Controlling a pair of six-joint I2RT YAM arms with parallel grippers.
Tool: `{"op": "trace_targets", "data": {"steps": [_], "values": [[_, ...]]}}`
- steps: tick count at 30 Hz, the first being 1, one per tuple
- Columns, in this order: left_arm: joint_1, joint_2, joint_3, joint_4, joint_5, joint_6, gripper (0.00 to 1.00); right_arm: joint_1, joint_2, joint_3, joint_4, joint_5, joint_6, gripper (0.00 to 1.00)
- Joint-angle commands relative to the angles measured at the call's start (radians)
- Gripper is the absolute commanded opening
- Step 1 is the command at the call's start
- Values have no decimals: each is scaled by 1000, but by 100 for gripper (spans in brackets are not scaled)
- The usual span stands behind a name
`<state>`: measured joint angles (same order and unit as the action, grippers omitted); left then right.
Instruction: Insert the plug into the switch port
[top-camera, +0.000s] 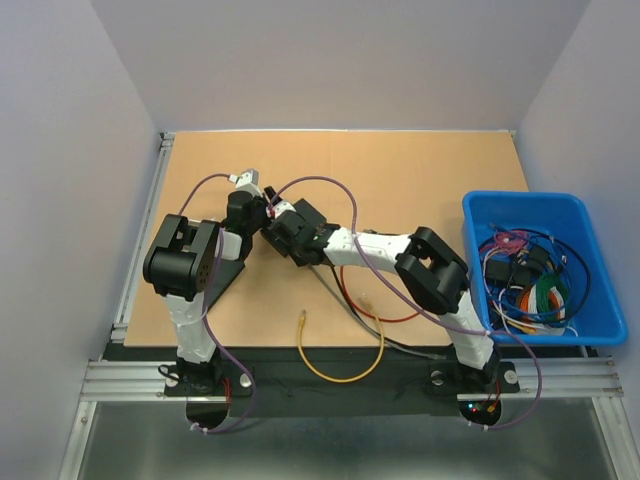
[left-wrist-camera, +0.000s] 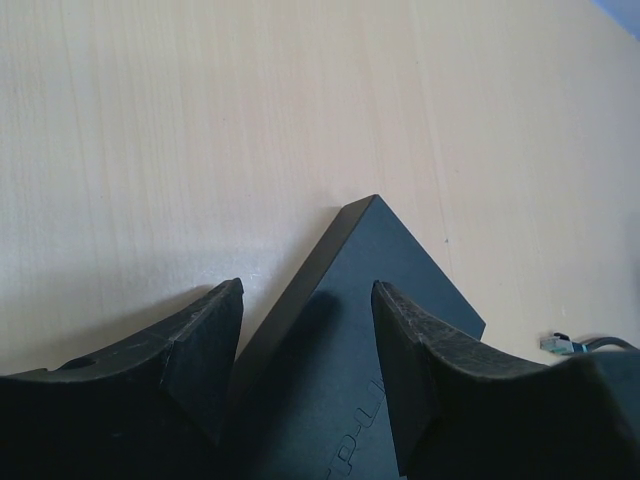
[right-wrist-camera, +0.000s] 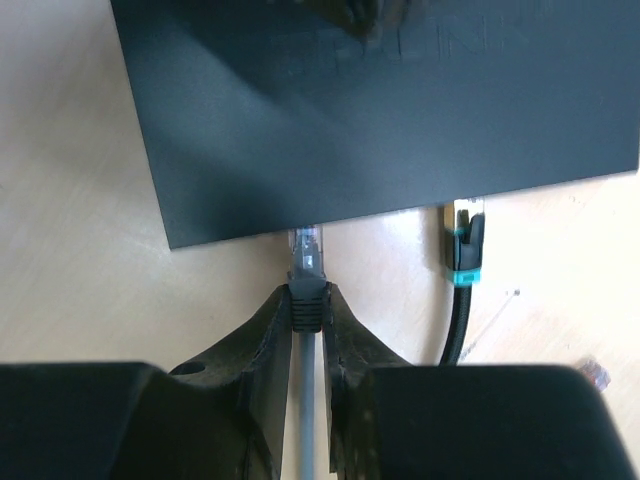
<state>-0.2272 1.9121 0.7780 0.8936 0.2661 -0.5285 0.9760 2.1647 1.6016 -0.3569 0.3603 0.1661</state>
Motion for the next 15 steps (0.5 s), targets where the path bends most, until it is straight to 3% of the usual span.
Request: {"op": "trace_targets", "data": {"steps": [1, 15], "values": [[-15, -5, -36, -25, 59, -1, 64, 16, 21, 75, 95, 14, -31, 0], [-17, -7, -45, -15, 76, 2, 63, 24, 53, 103, 95, 49, -46, 0]]}}
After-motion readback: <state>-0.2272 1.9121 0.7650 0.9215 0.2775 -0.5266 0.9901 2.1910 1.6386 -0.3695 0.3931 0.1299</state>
